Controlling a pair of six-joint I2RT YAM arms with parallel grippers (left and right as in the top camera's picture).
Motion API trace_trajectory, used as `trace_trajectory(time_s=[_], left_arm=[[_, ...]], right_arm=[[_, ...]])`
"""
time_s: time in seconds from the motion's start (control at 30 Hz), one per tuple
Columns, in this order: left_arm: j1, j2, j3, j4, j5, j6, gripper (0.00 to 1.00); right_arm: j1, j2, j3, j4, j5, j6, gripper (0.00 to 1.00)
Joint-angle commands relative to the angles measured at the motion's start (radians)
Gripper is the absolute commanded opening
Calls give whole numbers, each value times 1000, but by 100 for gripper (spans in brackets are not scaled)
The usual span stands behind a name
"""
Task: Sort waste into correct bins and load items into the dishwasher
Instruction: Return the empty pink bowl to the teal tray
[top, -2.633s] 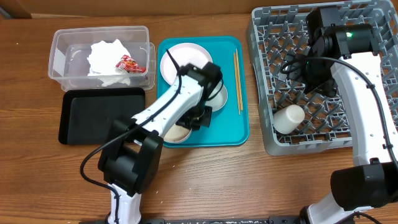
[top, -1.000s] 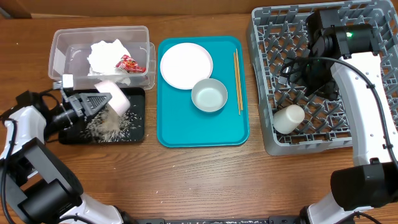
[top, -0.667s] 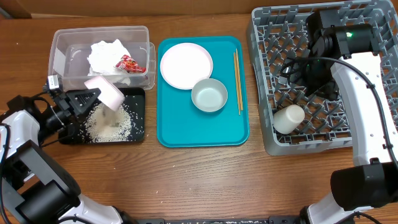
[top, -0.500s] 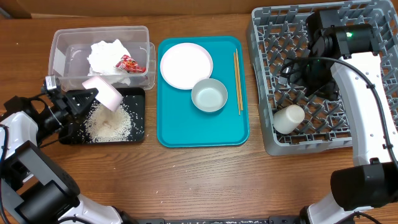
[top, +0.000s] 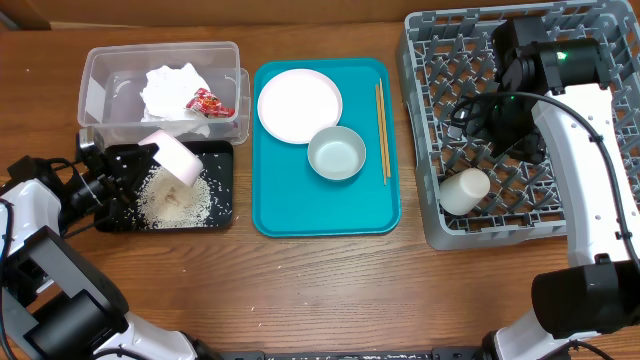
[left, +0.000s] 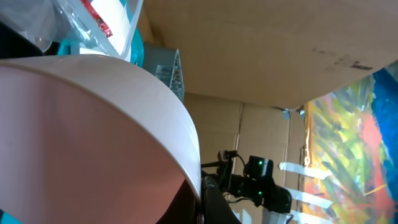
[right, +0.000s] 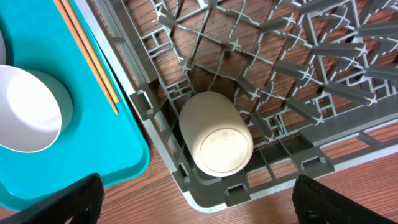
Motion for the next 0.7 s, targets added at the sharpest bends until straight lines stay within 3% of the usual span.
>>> trace_trajectory(time_s=[0.0, 0.17, 0.33, 0.5, 0.67], left_arm=[[-40, -34, 19, -23, 2, 24, 4], [-195, -137, 90, -35, -203, 19, 4], [-461, -209, 183, -22, -605, -78, 4], [-752, -197, 200, -1, -937, -156, 4], [-953, -128, 199, -3, -1188, -251, 4]], right_arm=[[-3, -6, 23, 4, -2, -3, 99], [-3, -6, 23, 10, -2, -3, 99], [-3, -6, 23, 16, -2, -3, 99], [-3, -6, 22, 17, -2, -3, 99], [-3, -6, 23, 21, -2, -3, 99]])
